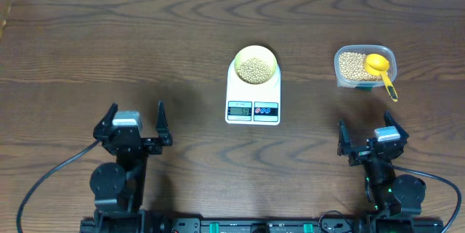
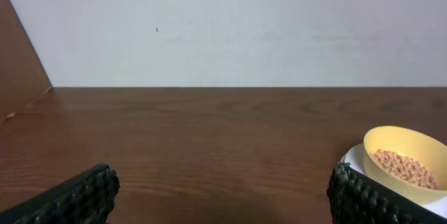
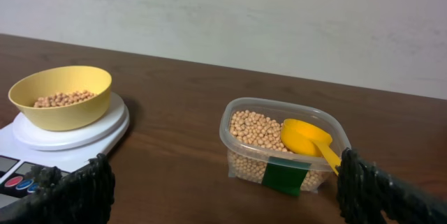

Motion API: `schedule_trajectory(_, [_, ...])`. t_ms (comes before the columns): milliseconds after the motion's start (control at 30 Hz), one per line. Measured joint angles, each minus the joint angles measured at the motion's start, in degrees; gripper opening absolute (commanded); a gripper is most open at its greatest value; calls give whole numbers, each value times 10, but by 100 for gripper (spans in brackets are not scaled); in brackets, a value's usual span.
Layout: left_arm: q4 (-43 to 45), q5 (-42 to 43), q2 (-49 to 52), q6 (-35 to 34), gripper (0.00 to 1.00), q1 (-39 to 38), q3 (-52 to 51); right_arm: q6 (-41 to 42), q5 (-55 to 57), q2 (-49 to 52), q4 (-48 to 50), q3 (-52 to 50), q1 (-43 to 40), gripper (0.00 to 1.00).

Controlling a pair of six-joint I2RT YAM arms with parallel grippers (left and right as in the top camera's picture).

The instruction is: Scoop item into bowl and weigh 50g on scale

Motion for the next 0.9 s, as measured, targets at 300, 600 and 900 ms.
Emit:
schedule_trajectory(300, [4,-9,-74,-2,97,0,-72,0,0,0,0,0,0,99])
schedule_trajectory(600, [33,-11,-115,-2,98,0,-137,0,0,0,0,0,0,99])
schedule_trajectory(900, [38,-11,-122,-2,98,0,-160,0,0,0,0,0,0,99])
